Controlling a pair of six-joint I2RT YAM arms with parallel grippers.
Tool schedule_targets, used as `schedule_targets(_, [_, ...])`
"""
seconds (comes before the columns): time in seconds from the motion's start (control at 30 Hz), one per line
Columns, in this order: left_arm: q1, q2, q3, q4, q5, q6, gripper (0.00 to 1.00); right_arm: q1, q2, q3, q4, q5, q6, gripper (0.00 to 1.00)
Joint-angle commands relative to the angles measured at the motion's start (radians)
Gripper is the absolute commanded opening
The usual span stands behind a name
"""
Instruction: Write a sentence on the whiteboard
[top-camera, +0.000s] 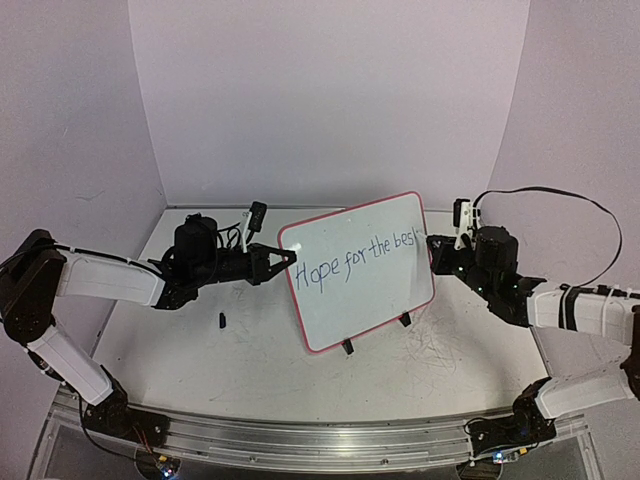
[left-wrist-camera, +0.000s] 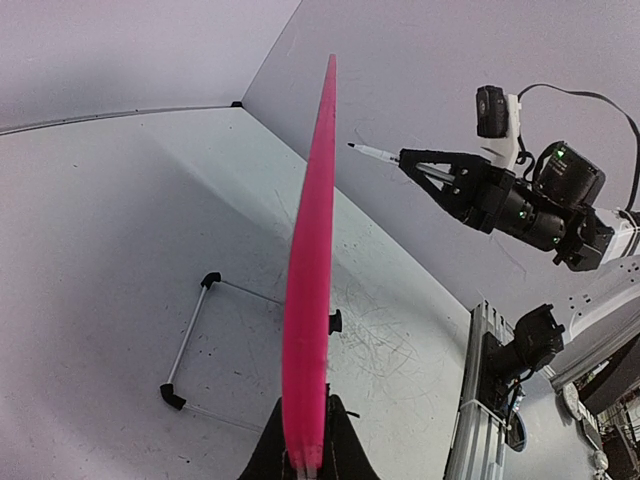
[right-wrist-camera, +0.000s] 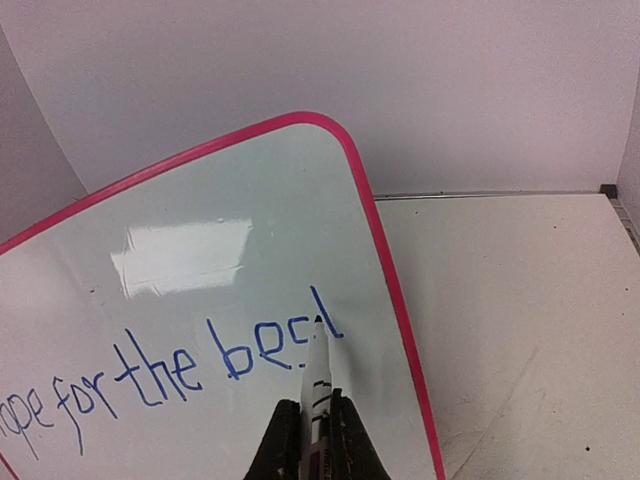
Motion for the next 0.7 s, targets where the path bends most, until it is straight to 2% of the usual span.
schedule_targets(0.0, [0.008,-0.028,0.021,-0.025,-0.050,0.075,0.00,-0.002,0.031,0.042,0.057,-0.028,-0.003,0.00])
schedule_targets(0.33, [0.008,-0.026,0.022,-0.026,-0.050,0.081,0.00,-0.003,0.062,0.054,0.078,-0.026,-0.007,0.00])
schedule_targets(0.67, [0.008,-0.034,0.017,-0.028,-0.050,0.081,0.00,-0.003,0.093,0.063,0.058,0.047,0.010,0.00])
